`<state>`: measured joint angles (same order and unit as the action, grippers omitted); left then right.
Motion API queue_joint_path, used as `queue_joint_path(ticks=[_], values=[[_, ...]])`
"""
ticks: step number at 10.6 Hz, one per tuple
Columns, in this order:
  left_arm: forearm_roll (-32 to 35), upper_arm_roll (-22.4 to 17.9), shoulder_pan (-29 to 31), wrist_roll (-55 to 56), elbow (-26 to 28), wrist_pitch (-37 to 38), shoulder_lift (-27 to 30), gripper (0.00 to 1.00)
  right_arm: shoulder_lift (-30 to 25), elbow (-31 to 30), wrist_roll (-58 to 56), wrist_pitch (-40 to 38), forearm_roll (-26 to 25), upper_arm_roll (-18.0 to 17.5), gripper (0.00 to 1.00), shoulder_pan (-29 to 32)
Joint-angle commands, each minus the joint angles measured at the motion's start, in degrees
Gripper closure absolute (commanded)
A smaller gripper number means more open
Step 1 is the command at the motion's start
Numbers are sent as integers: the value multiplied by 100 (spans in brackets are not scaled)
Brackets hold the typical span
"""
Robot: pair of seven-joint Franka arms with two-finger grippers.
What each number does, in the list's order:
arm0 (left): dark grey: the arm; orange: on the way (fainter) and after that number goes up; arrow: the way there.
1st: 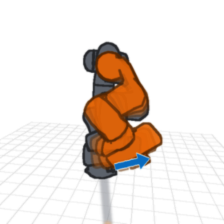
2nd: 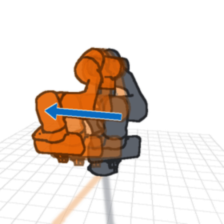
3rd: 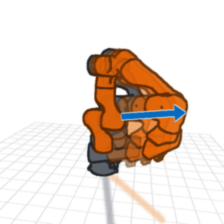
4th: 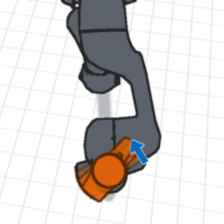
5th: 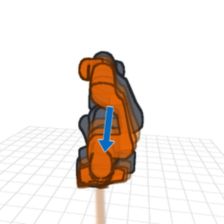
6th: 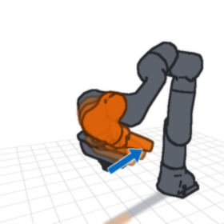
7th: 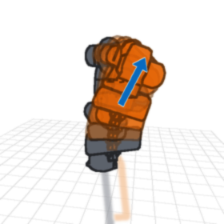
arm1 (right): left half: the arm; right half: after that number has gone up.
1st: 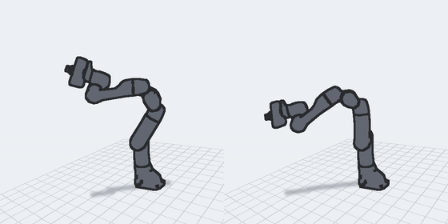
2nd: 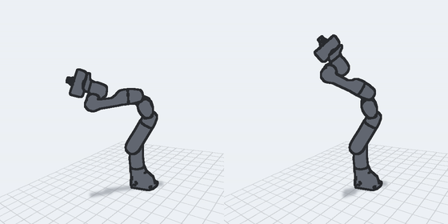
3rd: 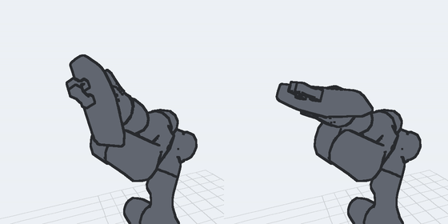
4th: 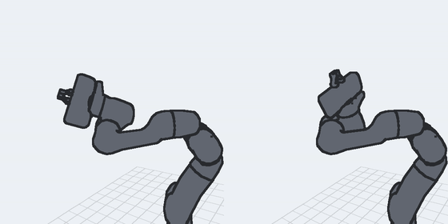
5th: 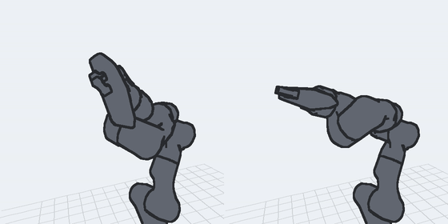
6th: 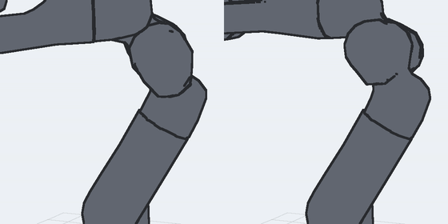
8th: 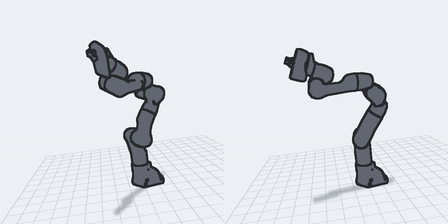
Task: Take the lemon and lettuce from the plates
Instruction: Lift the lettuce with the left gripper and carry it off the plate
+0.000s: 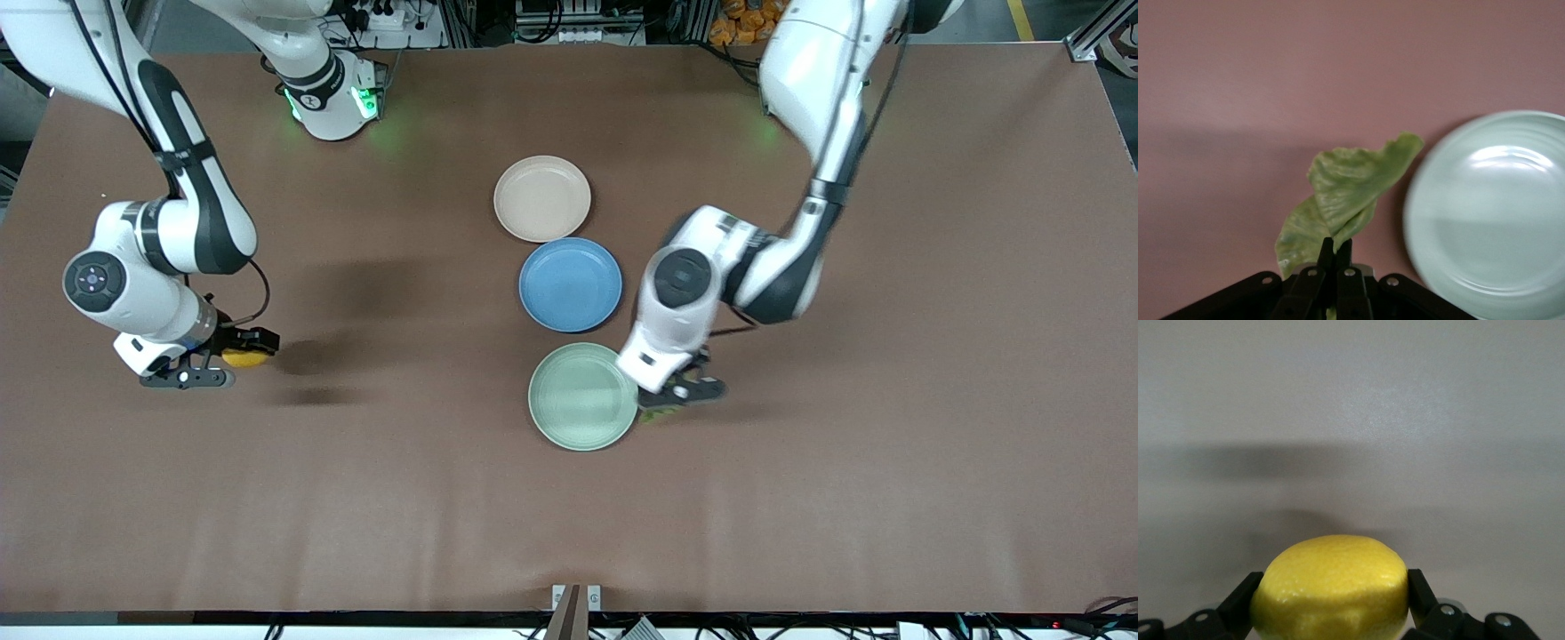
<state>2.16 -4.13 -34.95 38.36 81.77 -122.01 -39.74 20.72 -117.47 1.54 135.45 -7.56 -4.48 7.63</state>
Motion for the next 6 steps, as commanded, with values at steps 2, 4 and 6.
queue_joint_path(ticks=[2, 4, 6], values=[[-207, 87, 978, -1434, 207, 704, 335, 100, 511, 58, -75, 438, 132, -18, 100, 98], [-391, 166, 1524, -2216, 461, 819, 458, 100, 661, 32, -58, 579, 132, -18, 90, 107], [-427, 167, 1841, -2831, 664, 906, 502, 100, 705, 32, 3, 571, 132, -9, 7, 125]])
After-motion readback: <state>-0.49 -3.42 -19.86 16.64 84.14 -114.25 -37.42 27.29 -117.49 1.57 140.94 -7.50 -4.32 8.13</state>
